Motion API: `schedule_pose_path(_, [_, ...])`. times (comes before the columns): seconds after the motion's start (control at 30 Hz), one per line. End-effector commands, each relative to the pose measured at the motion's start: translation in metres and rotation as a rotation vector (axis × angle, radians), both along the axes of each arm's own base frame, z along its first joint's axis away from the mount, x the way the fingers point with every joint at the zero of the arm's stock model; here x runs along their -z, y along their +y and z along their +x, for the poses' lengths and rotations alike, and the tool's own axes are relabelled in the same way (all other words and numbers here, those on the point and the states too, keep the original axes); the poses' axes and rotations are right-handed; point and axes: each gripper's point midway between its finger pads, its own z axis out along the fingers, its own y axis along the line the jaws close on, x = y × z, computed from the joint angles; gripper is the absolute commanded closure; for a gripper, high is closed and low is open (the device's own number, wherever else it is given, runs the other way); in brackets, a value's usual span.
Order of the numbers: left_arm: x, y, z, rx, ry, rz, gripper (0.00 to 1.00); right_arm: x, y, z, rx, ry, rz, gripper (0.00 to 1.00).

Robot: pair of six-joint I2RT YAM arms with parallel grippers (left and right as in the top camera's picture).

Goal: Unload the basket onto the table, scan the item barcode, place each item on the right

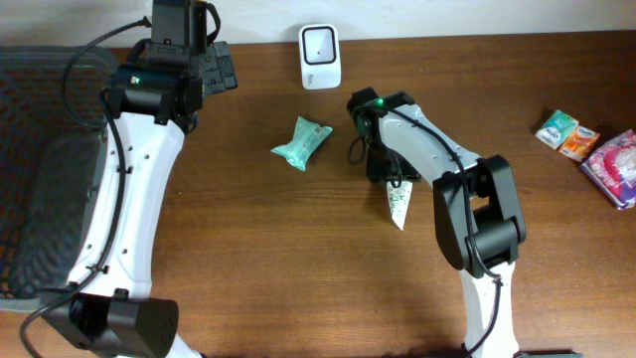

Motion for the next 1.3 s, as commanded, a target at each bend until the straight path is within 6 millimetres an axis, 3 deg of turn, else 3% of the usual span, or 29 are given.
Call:
schedule_pose_path(0.0, [-0.002,0.003,0.001,-0.001,-0.003,0.012,0.01,0.002,-0.018,-0.007,0.021,0.017,-0.033,0.66])
schedule_pose_path(0.03, [-0.002,0.003,0.001,-0.001,-0.003,0.013,0.01,0.002,-0.013,-0.007,-0.025,0.042,0.009,0.81])
schedule_pose_path(0.1, [-0.002,0.003,0.001,-0.001,-0.003,0.012,0.01,-0.007,-0.001,0.0,-0.037,0.05,0.123,0.93])
schedule_pose_path(0.2, [-0.002,0.003,0.001,-0.001,-0.003,0.012,0.01,-0.039,0.042,0.019,-0.14,0.056,0.513,0.94])
schedule_pose_path(0.3, [-0.002,0.003,0.001,-0.001,-0.003,0.013,0.01,-0.096,0.09,0.025,-0.305,0.01,1.119,0.93])
schedule_pose_path(0.4, [-0.002,0.003,0.001,-0.001,-0.003,0.012,0.01,-0.135,0.094,0.029,-0.403,-0.086,1.396,0.9])
schedule_pose_path(0.53, [-0.002,0.003,0.001,-0.001,-0.003,0.012,0.01,-0.151,0.106,0.022,-0.599,-0.168,1.489,0.91])
schedule_pose_path(0.63, [-0.002,0.003,0.001,0.0,-0.003,0.012,0.01,-0.19,0.117,0.022,-0.655,-0.286,1.712,0.9])
schedule_pose_path(0.73, [-0.002,0.003,0.001,-0.001,-0.003,0.012,0.01,-0.212,0.119,0.024,-0.651,-0.342,1.833,0.9])
schedule_pose_path(1.13, [-0.002,0.003,0.001,-0.001,-0.003,0.012,0.01,-0.208,0.119,0.023,-0.624,-0.311,1.816,0.9])
schedule_pose_path(1.2, [-0.002,0.003,0.001,-0.001,-0.003,0.012,0.01,-0.184,0.116,0.022,-0.637,-0.261,1.681,0.94])
schedule_pose_path(1.27, [-0.002,0.003,0.001,-0.001,-0.003,0.012,0.01,-0.13,0.098,0.026,-0.468,-0.091,1.366,0.96])
